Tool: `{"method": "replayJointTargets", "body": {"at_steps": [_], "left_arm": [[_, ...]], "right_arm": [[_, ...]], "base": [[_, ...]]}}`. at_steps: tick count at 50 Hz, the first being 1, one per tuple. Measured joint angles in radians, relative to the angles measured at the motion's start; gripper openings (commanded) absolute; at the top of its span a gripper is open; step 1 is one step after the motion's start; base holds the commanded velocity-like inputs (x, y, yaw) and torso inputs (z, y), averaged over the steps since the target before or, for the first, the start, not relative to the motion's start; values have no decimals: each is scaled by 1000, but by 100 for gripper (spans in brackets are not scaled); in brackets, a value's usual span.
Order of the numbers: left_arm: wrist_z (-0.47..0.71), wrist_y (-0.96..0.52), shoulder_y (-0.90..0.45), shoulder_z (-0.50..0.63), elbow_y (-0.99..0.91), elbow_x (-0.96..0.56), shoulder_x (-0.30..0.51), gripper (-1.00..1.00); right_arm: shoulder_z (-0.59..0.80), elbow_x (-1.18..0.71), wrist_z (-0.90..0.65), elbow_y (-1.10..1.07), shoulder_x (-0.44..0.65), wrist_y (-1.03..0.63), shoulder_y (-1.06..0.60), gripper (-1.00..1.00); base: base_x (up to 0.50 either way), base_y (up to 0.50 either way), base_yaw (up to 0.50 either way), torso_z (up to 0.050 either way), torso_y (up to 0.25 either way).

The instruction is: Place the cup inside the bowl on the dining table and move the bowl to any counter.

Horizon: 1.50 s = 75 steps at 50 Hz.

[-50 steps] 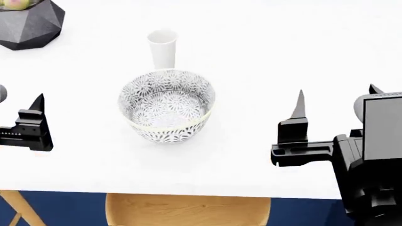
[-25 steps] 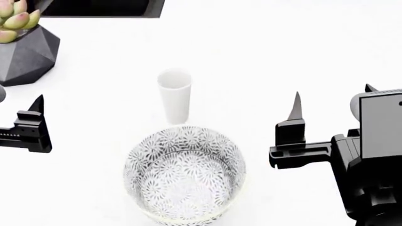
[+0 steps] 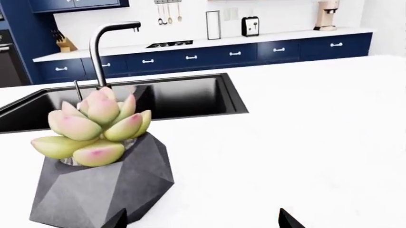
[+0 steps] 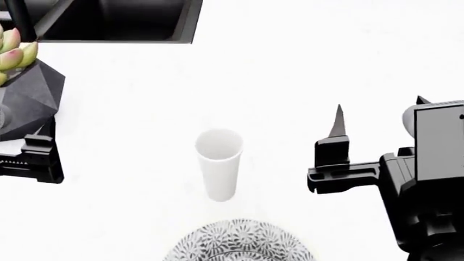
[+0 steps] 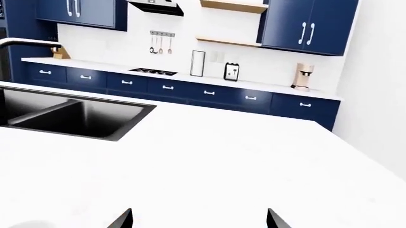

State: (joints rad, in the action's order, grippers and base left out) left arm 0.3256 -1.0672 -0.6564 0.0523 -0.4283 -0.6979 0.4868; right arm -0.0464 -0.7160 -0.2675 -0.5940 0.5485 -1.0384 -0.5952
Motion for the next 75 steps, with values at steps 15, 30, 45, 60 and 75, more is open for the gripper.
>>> {"method": "replayJointTargets", "body": {"at_steps": [15, 30, 45, 60, 75], "left_arm": [[4, 7, 15, 1, -5, -5, -1, 100], [12, 9, 21, 1, -8, -9, -2, 100], [14, 19, 37, 3, -6, -9, 1, 100], [10, 32, 57, -5, -4, -14, 9, 100], [6, 42, 74, -17, -2, -20, 22, 100]], "right_arm": [[12, -178, 95, 69, -27, -117, -115, 100], [93, -270, 201, 170, -37, -194, -190, 100], [260, -178, 308, 304, -46, -140, -251, 100], [420, -53, 411, 504, -95, -40, -328, 100], [512, 16, 476, 650, -141, 26, -378, 100]], "base": [[0, 0, 0, 0, 1], [0, 0, 0, 0, 0], [0, 0, 0, 0, 0], [0, 0, 0, 0, 0], [0, 0, 0, 0, 0]]}}
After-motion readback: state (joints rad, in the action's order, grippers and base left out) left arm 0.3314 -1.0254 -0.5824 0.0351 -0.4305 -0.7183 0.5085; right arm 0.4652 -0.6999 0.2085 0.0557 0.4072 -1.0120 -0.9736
